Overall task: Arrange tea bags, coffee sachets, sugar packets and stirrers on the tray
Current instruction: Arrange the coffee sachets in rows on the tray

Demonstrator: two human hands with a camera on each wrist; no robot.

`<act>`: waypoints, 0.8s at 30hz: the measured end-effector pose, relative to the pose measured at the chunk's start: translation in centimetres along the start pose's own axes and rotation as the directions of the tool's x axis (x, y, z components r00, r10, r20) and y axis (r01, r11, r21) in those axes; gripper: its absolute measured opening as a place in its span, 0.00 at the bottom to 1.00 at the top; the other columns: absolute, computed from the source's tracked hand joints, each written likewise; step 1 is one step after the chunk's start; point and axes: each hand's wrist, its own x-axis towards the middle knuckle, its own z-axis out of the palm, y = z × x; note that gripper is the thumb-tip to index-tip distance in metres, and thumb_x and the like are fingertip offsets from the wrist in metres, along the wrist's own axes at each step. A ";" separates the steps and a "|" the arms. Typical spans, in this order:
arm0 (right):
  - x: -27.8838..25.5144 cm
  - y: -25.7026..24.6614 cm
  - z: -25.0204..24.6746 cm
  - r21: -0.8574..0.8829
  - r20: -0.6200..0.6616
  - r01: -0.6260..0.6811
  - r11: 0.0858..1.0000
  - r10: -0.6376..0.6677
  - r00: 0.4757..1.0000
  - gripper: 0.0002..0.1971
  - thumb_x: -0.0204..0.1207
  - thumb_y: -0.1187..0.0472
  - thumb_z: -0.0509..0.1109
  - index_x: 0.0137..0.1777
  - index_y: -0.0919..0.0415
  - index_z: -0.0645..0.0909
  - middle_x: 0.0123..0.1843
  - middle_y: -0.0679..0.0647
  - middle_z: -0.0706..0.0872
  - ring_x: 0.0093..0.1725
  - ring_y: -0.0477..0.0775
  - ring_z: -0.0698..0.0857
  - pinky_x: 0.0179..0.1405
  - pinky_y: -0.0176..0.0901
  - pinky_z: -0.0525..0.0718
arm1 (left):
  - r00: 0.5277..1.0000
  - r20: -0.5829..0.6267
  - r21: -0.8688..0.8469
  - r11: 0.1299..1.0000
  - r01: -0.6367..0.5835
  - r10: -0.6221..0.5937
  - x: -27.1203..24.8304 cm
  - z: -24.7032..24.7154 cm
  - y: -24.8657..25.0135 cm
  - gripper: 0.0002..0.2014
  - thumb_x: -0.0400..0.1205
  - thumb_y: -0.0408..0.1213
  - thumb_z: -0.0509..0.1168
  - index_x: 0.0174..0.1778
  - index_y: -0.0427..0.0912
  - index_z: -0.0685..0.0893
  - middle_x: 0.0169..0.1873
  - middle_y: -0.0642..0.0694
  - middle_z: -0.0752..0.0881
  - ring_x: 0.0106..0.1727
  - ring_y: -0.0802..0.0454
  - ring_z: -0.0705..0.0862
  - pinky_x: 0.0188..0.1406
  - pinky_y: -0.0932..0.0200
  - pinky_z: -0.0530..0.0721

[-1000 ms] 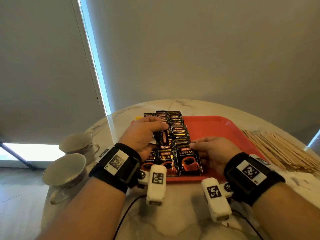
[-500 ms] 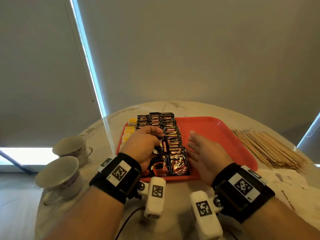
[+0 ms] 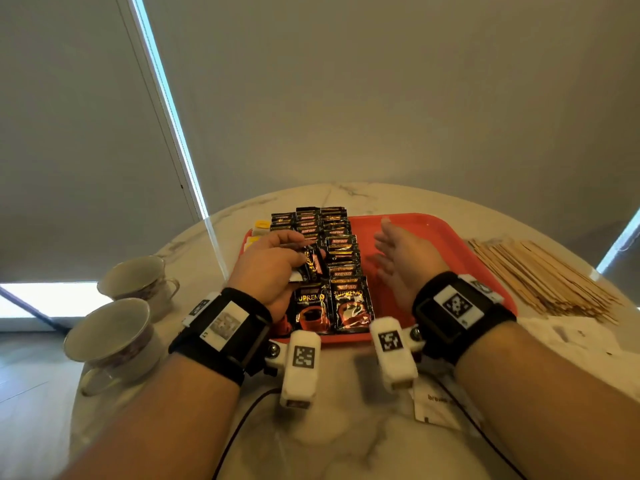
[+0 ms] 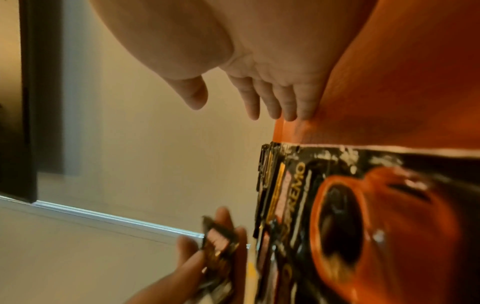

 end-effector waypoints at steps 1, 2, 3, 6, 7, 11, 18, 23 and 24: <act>0.3 -0.3 0.2 -0.009 0.004 0.007 1.000 -0.007 1.000 0.31 0.85 0.43 0.66 0.82 0.59 0.70 0.81 0.57 0.76 0.77 0.58 0.77 0.79 0.58 0.74 | 1.000 -0.014 -0.016 1.000 -0.004 0.004 0.2 -0.1 0.0 0.18 0.85 0.13 0.56 0.54 0.40 0.82 0.65 0.35 0.89 0.56 0.41 0.94 0.36 0.45 0.93; 0.5 -0.5 0.5 -0.011 0.007 0.006 1.000 -0.006 1.000 0.32 0.85 0.42 0.66 0.83 0.58 0.70 0.82 0.57 0.75 0.78 0.58 0.76 0.78 0.57 0.74 | 1.000 -0.025 -0.034 0.999 -0.006 0.005 0.4 -0.3 0.0 0.17 0.85 0.14 0.56 0.56 0.40 0.82 0.64 0.35 0.90 0.56 0.42 0.94 0.36 0.46 0.93; 0.8 -0.6 0.7 -0.013 0.009 -0.007 1.000 0.007 1.000 0.33 0.85 0.42 0.66 0.84 0.58 0.68 0.82 0.57 0.74 0.79 0.59 0.75 0.78 0.56 0.74 | 0.999 -0.033 -0.051 0.999 -0.010 0.008 0.5 -0.5 0.0 0.17 0.86 0.15 0.56 0.58 0.40 0.81 0.62 0.35 0.91 0.56 0.42 0.95 0.35 0.47 0.93; 1.3 -0.4 1.3 -0.005 0.044 -0.048 0.999 0.048 0.998 0.34 0.85 0.41 0.65 0.85 0.59 0.66 0.80 0.58 0.76 0.76 0.58 0.78 0.69 0.52 0.79 | 0.998 -0.050 -0.057 0.998 -0.041 0.038 1.0 -0.9 -0.1 0.17 0.86 0.15 0.56 0.61 0.39 0.81 0.59 0.36 0.92 0.56 0.44 0.95 0.43 0.44 0.94; 1.4 -0.3 1.4 0.000 0.067 -0.051 0.999 0.050 0.996 0.32 0.86 0.41 0.64 0.84 0.60 0.67 0.73 0.56 0.82 0.67 0.54 0.84 0.58 0.46 0.84 | 0.997 -0.052 -0.049 0.997 -0.051 0.049 1.1 -1.0 -0.1 0.17 0.86 0.15 0.56 0.62 0.39 0.81 0.59 0.36 0.93 0.57 0.43 0.95 0.48 0.41 0.94; 1.2 -0.3 1.7 -0.047 0.107 -0.063 0.997 0.068 0.992 0.26 0.89 0.44 0.60 0.78 0.61 0.72 0.45 0.44 0.87 0.35 0.42 0.87 0.29 0.36 0.82 | 0.997 -0.053 -0.050 0.997 -0.054 0.051 1.6 -1.5 0.0 0.17 0.87 0.15 0.56 0.58 0.40 0.82 0.56 0.37 0.94 0.57 0.43 0.95 0.54 0.36 0.92; 4.4 -1.8 1.8 0.047 0.086 -0.086 0.995 0.082 0.993 0.39 0.83 0.37 0.66 0.87 0.58 0.62 0.86 0.60 0.68 0.80 0.62 0.73 0.71 0.53 0.78 | 0.996 -0.065 -0.076 0.995 -0.072 0.067 2.4 -2.1 0.3 0.17 0.87 0.15 0.55 0.53 0.41 0.81 0.55 0.36 0.94 0.59 0.39 0.94 0.60 0.27 0.89; 6.2 -2.7 2.5 0.049 0.134 -0.145 0.988 0.137 0.982 0.39 0.83 0.36 0.65 0.86 0.60 0.63 0.86 0.62 0.67 0.78 0.63 0.74 0.65 0.55 0.81 | 0.995 -0.077 -0.098 0.992 -0.076 0.068 2.6 -2.4 0.4 0.16 0.87 0.15 0.56 0.54 0.41 0.82 0.55 0.36 0.94 0.57 0.40 0.94 0.58 0.29 0.91; 6.6 -2.6 2.6 0.050 0.152 -0.160 0.986 0.150 0.977 0.40 0.82 0.35 0.65 0.87 0.60 0.63 0.86 0.62 0.67 0.80 0.64 0.73 0.70 0.58 0.79 | 0.995 -0.081 -0.101 0.992 -0.074 0.066 2.7 -2.4 0.4 0.16 0.87 0.16 0.56 0.54 0.41 0.82 0.55 0.36 0.94 0.56 0.40 0.95 0.56 0.31 0.92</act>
